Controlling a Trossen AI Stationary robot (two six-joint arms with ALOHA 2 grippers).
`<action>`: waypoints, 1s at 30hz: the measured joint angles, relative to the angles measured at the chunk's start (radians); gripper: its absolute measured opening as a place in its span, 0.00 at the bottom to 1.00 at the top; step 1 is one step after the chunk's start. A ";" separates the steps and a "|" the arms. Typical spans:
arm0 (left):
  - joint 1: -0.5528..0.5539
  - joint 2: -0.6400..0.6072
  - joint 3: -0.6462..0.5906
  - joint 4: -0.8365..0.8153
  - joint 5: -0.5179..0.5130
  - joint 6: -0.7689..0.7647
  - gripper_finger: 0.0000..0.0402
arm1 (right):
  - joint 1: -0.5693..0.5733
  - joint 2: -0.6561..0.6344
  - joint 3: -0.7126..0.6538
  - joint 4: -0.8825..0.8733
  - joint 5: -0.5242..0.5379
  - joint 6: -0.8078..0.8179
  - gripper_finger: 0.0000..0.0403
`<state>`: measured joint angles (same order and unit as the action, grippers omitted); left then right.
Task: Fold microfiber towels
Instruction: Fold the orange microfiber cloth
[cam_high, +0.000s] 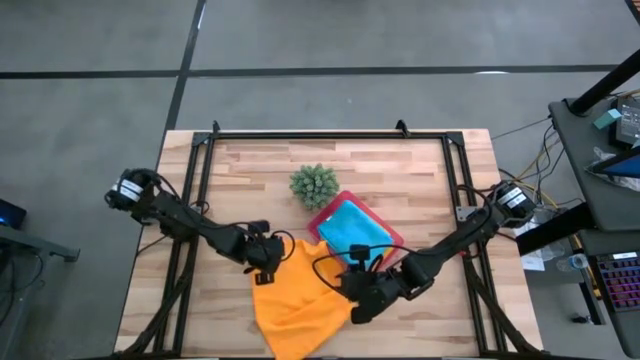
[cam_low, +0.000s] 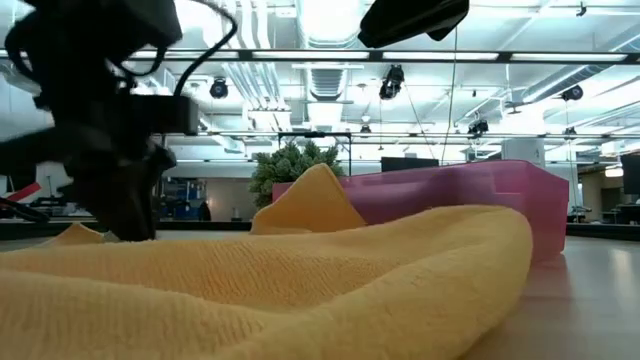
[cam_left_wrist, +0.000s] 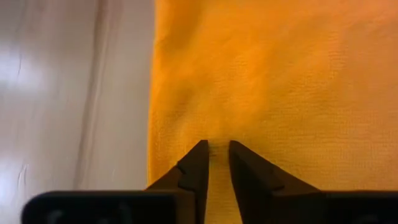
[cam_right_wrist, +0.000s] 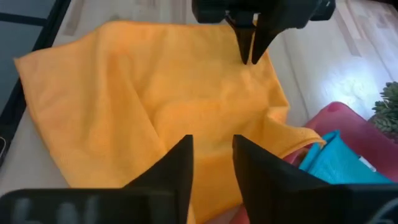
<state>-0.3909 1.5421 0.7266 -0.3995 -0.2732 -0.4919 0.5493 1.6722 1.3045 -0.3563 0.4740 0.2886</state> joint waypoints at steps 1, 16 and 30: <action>0.003 0.000 -0.013 0.002 -0.004 -0.002 0.11 | -0.003 0.000 0.000 0.000 0.000 0.000 0.29; 0.072 -0.007 -0.071 -0.422 -0.108 -0.191 0.00 | -0.018 0.000 0.000 -0.006 0.077 -0.045 0.45; 0.075 -0.007 0.032 -0.499 -0.103 -0.226 0.00 | -0.020 0.000 -0.012 -0.004 0.114 -0.026 0.45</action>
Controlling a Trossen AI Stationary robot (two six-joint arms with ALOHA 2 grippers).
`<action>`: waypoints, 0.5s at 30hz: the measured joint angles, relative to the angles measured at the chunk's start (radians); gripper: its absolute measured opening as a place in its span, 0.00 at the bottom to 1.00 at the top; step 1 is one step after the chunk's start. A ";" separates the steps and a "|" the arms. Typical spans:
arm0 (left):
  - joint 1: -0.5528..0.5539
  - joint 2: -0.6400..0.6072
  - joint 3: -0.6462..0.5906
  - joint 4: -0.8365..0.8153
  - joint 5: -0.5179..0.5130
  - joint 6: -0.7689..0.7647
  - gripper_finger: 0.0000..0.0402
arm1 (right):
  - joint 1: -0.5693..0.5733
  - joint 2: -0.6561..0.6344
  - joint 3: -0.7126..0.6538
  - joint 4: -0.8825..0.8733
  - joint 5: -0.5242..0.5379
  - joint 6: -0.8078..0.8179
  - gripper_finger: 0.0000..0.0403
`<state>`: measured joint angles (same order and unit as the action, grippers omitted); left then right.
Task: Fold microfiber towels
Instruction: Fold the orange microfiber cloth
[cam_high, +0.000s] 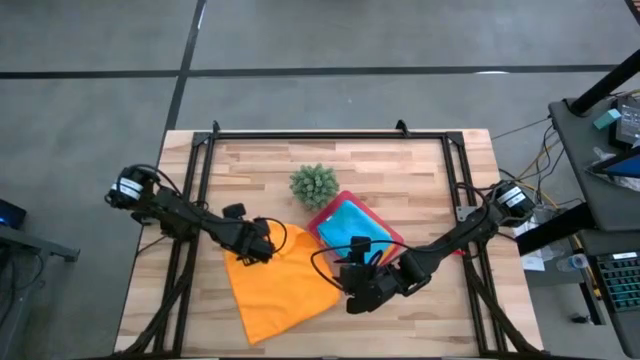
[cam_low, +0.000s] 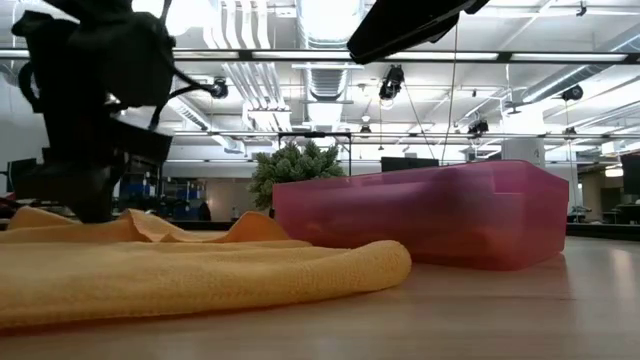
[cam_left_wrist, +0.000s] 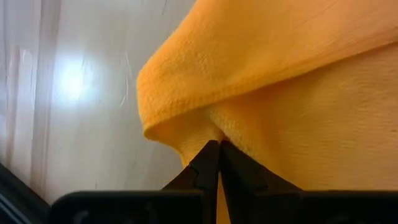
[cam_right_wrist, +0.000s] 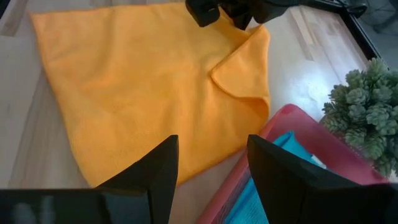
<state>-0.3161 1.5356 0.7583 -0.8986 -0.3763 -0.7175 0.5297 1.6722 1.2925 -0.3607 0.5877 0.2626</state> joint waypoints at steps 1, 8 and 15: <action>0.000 0.000 0.007 -0.001 0.000 0.013 0.00 | 0.000 0.000 -0.003 -0.001 0.000 0.002 0.45; 0.007 -0.001 0.027 -0.004 -0.007 0.066 0.01 | 0.000 0.000 -0.043 0.005 0.000 0.044 0.45; 0.042 0.002 0.025 -0.180 0.003 0.017 0.19 | 0.002 0.000 -0.086 0.006 0.000 0.107 0.45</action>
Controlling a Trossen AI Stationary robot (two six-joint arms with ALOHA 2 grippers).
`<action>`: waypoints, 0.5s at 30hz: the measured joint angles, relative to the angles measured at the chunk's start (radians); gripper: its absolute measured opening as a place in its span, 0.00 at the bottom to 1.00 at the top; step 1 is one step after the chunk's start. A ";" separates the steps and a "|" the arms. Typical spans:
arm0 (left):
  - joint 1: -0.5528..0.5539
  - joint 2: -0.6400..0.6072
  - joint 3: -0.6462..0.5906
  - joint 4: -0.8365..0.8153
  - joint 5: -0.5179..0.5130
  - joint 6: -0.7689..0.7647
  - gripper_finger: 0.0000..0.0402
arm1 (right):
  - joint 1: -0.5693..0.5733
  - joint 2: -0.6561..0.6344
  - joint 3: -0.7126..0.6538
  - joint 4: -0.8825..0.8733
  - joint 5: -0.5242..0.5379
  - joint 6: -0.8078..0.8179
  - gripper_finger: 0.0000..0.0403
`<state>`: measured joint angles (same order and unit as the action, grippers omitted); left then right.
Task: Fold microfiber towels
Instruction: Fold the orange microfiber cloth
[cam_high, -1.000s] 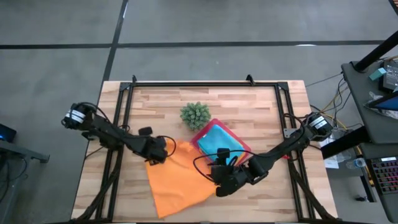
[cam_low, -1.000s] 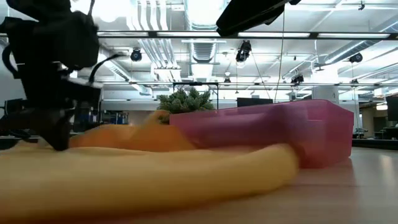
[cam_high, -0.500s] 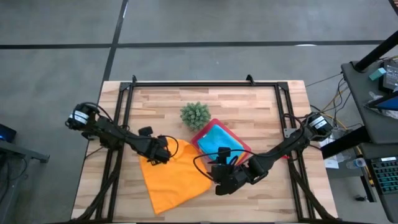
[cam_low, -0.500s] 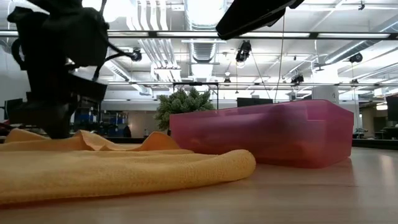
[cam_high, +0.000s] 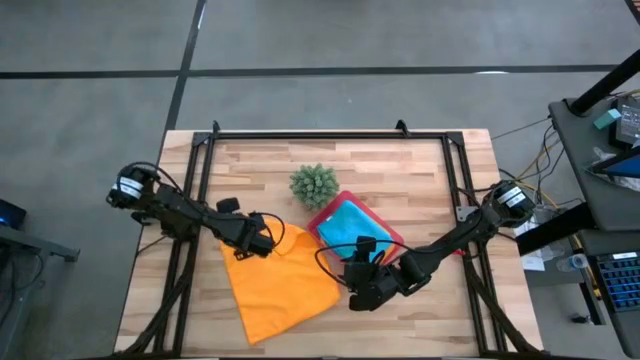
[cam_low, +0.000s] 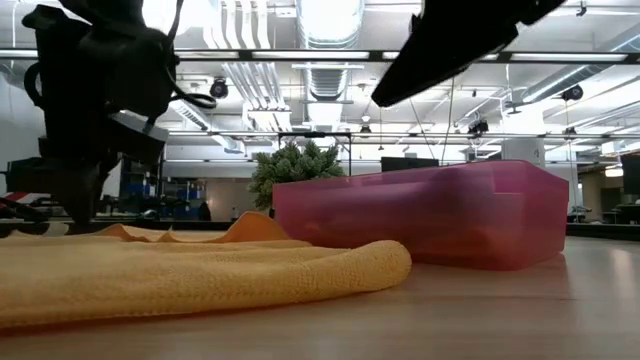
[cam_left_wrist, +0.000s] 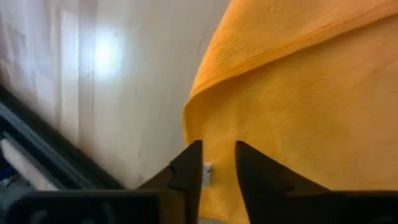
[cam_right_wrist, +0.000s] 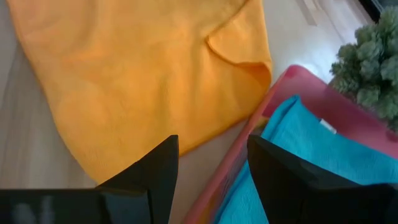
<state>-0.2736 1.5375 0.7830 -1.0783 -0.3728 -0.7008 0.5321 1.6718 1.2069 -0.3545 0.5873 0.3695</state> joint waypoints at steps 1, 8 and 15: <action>0.002 0.000 0.001 -0.013 0.000 0.001 0.22 | 0.002 0.000 -0.004 0.000 0.000 0.007 0.45; 0.001 -0.002 0.042 -0.013 0.001 0.125 0.37 | 0.004 0.000 -0.035 0.014 0.000 0.027 0.45; -0.006 -0.002 0.145 -0.023 0.004 0.278 0.38 | 0.004 0.000 -0.067 0.051 0.000 0.032 0.45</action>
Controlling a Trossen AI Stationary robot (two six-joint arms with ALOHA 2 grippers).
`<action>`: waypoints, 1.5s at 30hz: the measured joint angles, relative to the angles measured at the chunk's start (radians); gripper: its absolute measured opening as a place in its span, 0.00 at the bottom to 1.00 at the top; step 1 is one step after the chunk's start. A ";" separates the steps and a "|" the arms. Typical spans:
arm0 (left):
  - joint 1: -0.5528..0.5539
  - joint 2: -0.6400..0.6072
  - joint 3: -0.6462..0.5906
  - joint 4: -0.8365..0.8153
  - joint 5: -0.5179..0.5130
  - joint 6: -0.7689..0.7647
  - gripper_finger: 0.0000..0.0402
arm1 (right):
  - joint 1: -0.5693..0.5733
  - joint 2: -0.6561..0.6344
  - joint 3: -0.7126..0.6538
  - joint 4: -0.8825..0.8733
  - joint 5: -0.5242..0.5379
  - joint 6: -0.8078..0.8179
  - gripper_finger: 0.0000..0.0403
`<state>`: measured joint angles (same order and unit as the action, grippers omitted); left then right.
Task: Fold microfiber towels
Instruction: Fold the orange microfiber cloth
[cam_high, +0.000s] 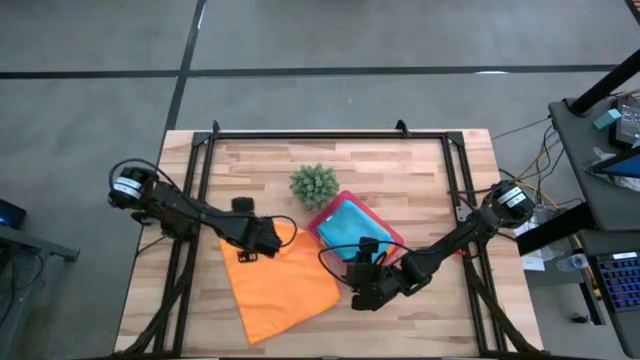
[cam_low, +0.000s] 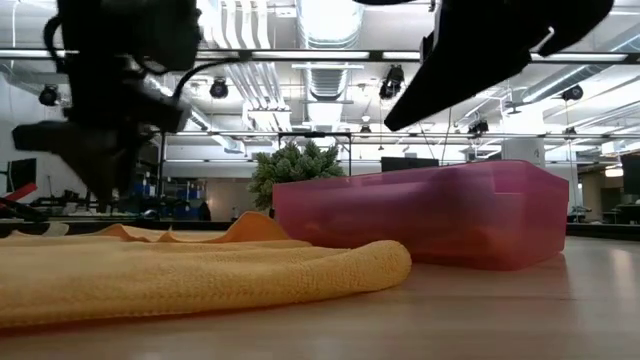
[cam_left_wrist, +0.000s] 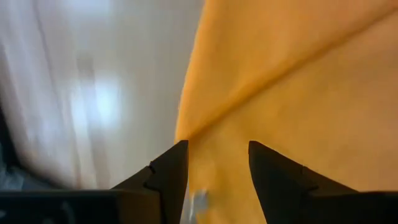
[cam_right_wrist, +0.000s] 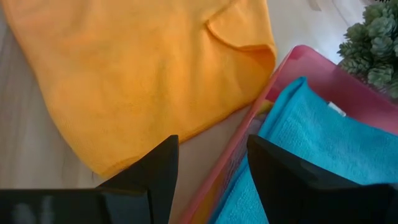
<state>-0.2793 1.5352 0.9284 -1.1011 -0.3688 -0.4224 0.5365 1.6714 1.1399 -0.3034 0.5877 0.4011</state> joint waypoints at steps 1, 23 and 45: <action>-0.007 0.000 0.014 0.035 0.003 0.028 0.38 | 0.000 0.000 -0.005 0.003 0.000 0.000 0.45; -0.068 0.079 -0.053 0.597 0.129 0.218 0.38 | 0.000 0.000 -0.133 0.215 0.000 0.000 0.45; -0.068 0.105 -0.046 0.613 0.083 0.224 0.01 | 0.000 0.000 -0.133 0.213 0.000 -0.003 0.45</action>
<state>-0.3473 1.6398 0.8822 -0.4877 -0.2855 -0.1986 0.5365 1.6714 1.0069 -0.0902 0.5873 0.3977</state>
